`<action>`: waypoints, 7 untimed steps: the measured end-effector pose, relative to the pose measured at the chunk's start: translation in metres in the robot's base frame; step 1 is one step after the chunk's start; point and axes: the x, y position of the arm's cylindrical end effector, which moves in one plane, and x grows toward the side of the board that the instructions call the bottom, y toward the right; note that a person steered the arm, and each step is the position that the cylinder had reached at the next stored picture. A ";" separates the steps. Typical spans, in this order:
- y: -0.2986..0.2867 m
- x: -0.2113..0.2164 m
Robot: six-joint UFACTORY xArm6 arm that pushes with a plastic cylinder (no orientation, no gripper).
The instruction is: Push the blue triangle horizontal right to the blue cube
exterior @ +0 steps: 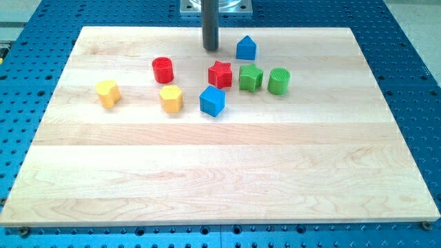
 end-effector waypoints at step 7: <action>0.170 -0.014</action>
